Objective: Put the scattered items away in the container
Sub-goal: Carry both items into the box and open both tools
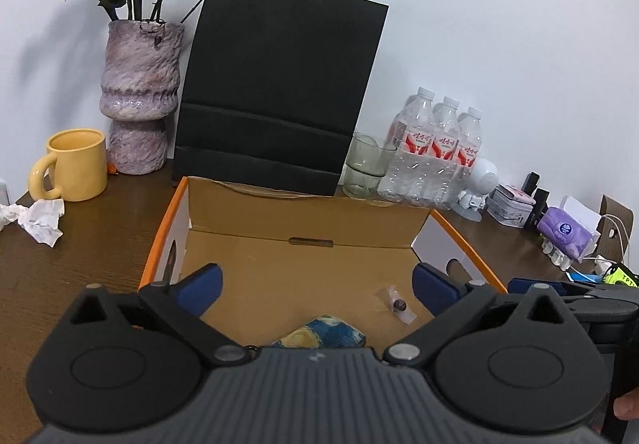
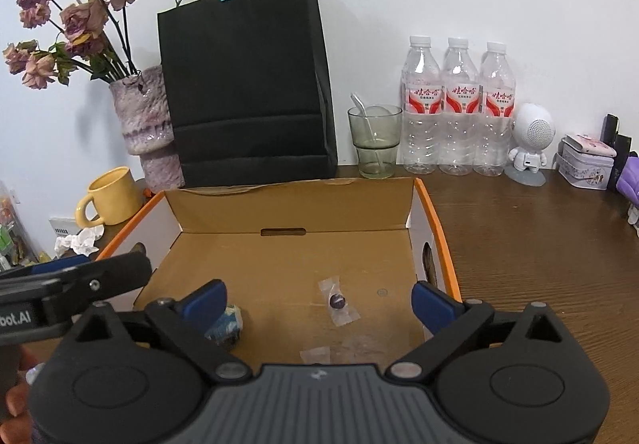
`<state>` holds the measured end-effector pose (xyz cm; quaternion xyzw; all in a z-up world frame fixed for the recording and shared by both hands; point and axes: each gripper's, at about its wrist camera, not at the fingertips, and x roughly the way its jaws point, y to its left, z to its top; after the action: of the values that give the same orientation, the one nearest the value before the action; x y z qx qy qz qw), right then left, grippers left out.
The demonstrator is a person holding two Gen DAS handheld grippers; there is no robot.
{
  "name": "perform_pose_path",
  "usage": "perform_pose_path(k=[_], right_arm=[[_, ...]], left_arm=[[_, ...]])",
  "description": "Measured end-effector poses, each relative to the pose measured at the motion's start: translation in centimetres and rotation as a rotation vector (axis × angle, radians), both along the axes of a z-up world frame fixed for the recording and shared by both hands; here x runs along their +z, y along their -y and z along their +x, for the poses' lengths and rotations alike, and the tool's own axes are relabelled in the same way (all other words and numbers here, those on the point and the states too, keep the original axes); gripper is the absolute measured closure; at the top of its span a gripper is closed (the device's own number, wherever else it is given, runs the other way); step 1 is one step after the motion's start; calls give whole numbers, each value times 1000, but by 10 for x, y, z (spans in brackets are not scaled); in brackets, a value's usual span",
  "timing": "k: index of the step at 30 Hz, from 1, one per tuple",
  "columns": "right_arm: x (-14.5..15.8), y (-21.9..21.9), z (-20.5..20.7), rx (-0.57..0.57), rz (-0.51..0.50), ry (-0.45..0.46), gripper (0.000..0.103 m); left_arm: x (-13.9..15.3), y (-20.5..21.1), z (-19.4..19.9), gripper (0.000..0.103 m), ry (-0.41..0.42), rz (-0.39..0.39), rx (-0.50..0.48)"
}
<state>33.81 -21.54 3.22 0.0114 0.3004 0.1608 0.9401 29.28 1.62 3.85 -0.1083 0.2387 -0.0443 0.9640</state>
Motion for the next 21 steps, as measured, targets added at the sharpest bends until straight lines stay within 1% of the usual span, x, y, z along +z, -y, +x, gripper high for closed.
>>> perform_pose_path(k=[16, 21], right_arm=[[1, -2, -3, 13, -15, -2, 1], [9, 12, -22, 19, -31, 29, 1]], left_arm=[[4, 2, -4, 0, 5, 11, 4], [13, -7, -29, 0, 30, 6, 8]])
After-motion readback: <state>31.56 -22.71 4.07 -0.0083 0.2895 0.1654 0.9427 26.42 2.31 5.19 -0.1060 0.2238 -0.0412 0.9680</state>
